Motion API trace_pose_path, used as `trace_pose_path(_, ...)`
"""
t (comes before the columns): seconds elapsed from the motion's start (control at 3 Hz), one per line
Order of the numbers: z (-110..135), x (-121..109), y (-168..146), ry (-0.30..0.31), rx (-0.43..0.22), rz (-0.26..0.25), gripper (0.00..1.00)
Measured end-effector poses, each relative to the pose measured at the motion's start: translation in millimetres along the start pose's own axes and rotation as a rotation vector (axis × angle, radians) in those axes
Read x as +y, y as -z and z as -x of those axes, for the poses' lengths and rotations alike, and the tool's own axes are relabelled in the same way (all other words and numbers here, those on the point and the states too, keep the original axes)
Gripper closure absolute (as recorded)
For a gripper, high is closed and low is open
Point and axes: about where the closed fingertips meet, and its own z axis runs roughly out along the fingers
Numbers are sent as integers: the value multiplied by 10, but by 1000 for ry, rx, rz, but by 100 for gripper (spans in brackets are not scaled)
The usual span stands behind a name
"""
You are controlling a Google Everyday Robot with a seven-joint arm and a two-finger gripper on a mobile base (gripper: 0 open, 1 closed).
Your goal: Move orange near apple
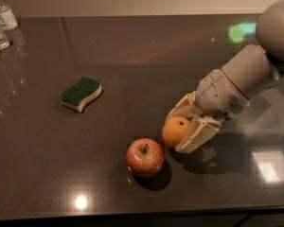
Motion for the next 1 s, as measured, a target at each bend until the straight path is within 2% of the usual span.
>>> trace_pose_path(0.33, 18, 76, -40, 9, -8, 12, 84)
trace_pose_path(1.0, -16, 169, -164, 1, -18, 42, 37)
